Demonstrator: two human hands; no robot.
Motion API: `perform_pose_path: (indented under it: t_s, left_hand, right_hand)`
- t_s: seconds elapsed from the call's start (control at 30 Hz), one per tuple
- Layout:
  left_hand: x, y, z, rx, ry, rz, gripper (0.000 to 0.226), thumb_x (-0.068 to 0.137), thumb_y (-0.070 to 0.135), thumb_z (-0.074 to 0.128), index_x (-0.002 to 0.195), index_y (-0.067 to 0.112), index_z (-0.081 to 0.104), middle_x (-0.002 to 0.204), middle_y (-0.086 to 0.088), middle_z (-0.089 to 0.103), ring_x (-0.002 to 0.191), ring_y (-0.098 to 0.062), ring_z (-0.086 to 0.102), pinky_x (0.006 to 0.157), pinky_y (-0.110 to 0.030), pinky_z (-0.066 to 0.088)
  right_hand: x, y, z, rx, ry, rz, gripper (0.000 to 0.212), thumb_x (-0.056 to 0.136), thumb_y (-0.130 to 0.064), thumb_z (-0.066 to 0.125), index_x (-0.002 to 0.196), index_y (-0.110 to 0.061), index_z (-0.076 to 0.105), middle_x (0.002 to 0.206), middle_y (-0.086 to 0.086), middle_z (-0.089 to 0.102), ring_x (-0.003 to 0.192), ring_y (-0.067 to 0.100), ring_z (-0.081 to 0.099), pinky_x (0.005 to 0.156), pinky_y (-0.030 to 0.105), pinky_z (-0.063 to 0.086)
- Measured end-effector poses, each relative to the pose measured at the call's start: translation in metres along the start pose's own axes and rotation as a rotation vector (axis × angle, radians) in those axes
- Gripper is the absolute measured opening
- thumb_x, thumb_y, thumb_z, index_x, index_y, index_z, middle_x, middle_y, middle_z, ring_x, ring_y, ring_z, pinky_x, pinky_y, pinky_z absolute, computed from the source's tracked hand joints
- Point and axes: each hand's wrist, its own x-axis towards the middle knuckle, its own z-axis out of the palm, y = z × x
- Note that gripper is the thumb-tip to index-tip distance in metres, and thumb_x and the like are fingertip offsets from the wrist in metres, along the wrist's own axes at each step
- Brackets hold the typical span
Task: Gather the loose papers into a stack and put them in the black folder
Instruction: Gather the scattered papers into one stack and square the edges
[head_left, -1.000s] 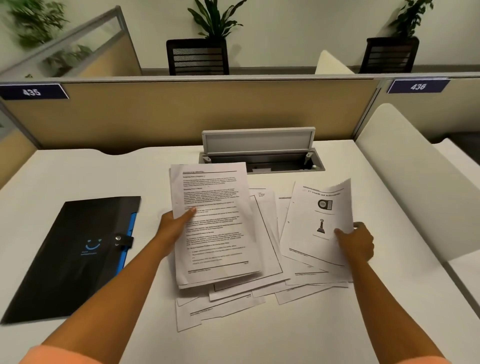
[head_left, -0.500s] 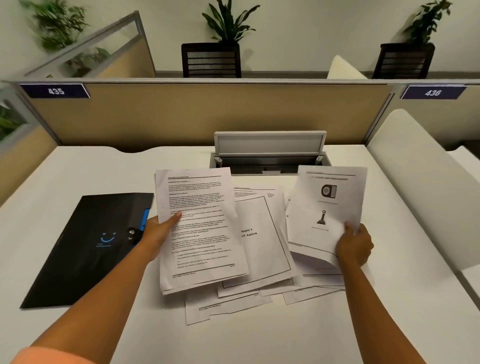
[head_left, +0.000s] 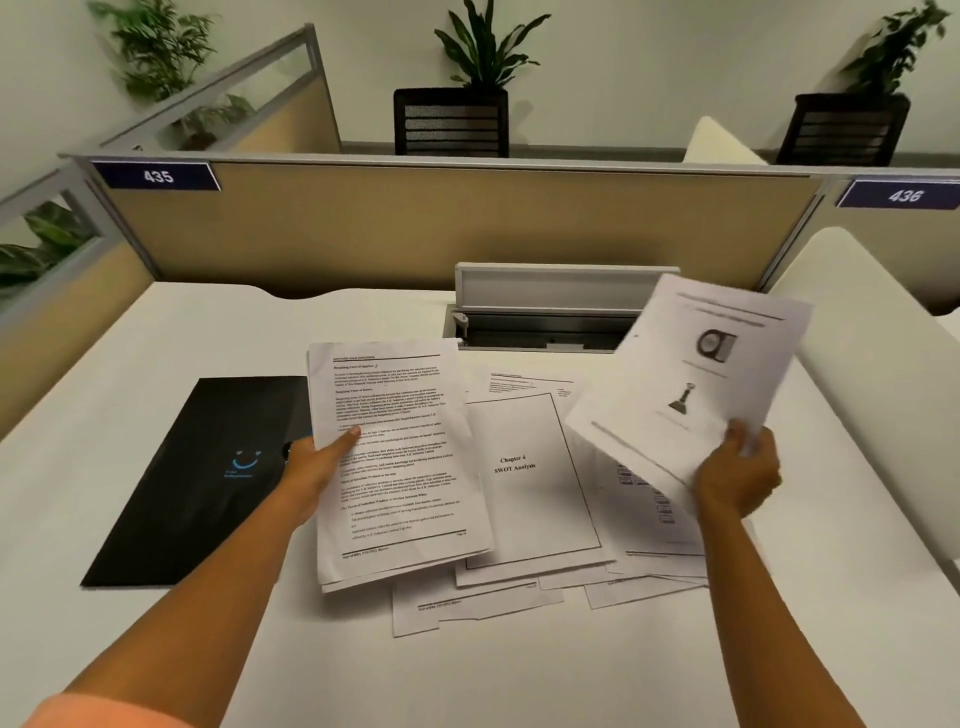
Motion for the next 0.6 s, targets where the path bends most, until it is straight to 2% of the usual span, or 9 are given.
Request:
perform_pose_path:
  t_s: [0.13, 0.3, 0.47, 0.53, 0.6]
  left_hand:
    - [-0.002, -0.001, -0.003, -0.04, 0.023, 0.011, 0.038, 0.084, 0.025, 0.076, 0.119, 0.014, 0.066, 0.106, -0.004, 0.073, 0.096, -0.023, 0.07, 0.081, -0.039, 0.055]
    - [-0.002, 0.0, -0.015, -0.082, 0.097, 0.028, 0.025, 0.082, 0.021, 0.077, 0.106, 0.019, 0.069, 0.101, 0.0, 0.074, 0.094, -0.023, 0.07, 0.086, -0.043, 0.055]
    - [-0.004, -0.002, -0.025, -0.077, 0.124, 0.014, 0.024, 0.08, 0.023, 0.079, 0.102, 0.021, 0.069, 0.099, 0.0, 0.074, 0.091, -0.022, 0.07, 0.078, -0.039, 0.055]
    - [-0.006, -0.004, -0.027, -0.073, 0.132, 0.017, 0.024, 0.08, 0.024, 0.079, 0.102, 0.022, 0.069, 0.098, 0.002, 0.074, 0.09, -0.02, 0.07, 0.072, -0.035, 0.055]
    - [-0.007, -0.007, -0.03, -0.069, 0.137, 0.019, 0.022, 0.081, 0.025, 0.079, 0.1, 0.023, 0.069, 0.097, 0.003, 0.074, 0.088, -0.019, 0.07, 0.073, -0.036, 0.056]
  right_hand:
    - [-0.038, 0.009, 0.013, -0.093, -0.303, -0.029, 0.027, 0.096, -0.036, 0.056, 0.102, -0.012, 0.066, 0.106, 0.019, 0.07, 0.098, 0.038, 0.064, 0.079, 0.037, 0.049]
    - [-0.083, 0.029, 0.022, -0.222, -0.663, -0.111, 0.029, 0.096, -0.028, 0.058, 0.112, -0.006, 0.067, 0.11, 0.019, 0.071, 0.101, 0.037, 0.065, 0.088, 0.044, 0.052]
    - [-0.108, 0.031, 0.031, -0.331, -0.748, -0.114, 0.046, 0.094, -0.035, 0.061, 0.125, 0.0, 0.059, 0.124, 0.02, 0.06, 0.115, 0.037, 0.056, 0.097, 0.045, 0.048]
    - [-0.113, 0.028, 0.034, -0.429, -0.79, -0.164, 0.062, 0.084, -0.046, 0.07, 0.126, -0.002, 0.056, 0.126, 0.015, 0.055, 0.118, 0.034, 0.053, 0.096, 0.046, 0.049]
    - [-0.116, 0.024, 0.036, -0.535, -0.792, -0.212, 0.078, 0.07, -0.054, 0.08, 0.126, -0.005, 0.054, 0.127, 0.012, 0.051, 0.12, 0.032, 0.05, 0.094, 0.046, 0.05]
